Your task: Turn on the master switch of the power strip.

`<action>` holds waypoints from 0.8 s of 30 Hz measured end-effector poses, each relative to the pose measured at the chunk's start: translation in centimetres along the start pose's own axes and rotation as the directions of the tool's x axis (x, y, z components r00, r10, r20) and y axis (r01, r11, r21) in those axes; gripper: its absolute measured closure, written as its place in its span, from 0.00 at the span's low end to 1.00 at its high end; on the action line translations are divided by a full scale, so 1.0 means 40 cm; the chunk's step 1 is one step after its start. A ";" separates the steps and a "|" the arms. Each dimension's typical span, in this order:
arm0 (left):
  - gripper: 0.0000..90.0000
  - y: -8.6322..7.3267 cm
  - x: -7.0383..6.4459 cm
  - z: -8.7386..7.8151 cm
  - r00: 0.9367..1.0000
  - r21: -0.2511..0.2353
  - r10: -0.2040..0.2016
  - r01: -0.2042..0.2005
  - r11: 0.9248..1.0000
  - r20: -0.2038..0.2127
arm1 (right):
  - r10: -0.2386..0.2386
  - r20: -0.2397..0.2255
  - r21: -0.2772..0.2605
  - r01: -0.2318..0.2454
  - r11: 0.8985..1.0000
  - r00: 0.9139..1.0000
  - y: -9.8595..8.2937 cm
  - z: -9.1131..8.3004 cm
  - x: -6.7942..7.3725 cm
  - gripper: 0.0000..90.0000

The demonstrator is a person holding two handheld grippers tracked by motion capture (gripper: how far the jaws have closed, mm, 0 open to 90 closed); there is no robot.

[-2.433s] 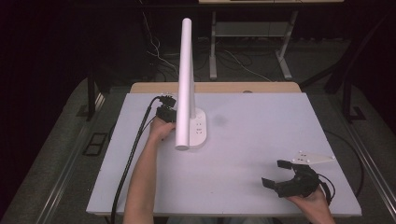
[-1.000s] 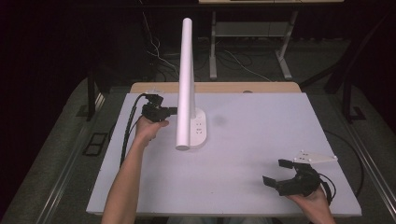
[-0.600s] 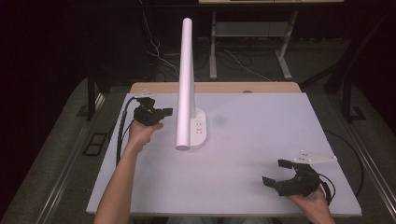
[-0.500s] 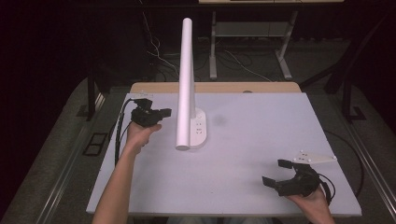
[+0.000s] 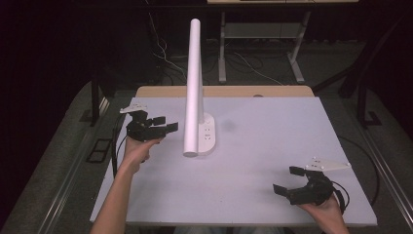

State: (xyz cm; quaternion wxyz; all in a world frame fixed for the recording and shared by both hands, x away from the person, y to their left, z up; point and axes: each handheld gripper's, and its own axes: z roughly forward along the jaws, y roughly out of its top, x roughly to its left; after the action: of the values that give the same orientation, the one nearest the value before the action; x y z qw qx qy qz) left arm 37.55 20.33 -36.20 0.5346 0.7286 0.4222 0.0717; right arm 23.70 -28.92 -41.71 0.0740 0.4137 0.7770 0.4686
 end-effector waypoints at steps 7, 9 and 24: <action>0.00 -0.023 -0.037 -0.019 0.999 0.040 0.036 -0.036 0.999 -0.014 | -0.004 -0.003 0.001 0.004 1.000 1.000 0.002 0.002 0.005 0.00; 0.00 -0.039 -0.048 -0.028 1.000 0.038 0.029 -0.029 0.999 -0.009 | -0.002 0.002 -0.002 0.002 1.000 1.000 0.001 0.001 0.005 0.00; 0.00 -0.140 -0.096 -0.070 0.999 -0.004 0.039 -0.039 0.999 0.019 | -0.002 0.002 -0.003 0.002 1.000 1.000 0.002 0.001 0.005 0.00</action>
State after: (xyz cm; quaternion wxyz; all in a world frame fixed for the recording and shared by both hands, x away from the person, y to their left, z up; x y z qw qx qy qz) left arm 30.56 20.08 -38.39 0.5383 0.7365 0.4026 0.0757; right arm 23.62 -28.73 -41.63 0.0760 0.4134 0.7767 0.4691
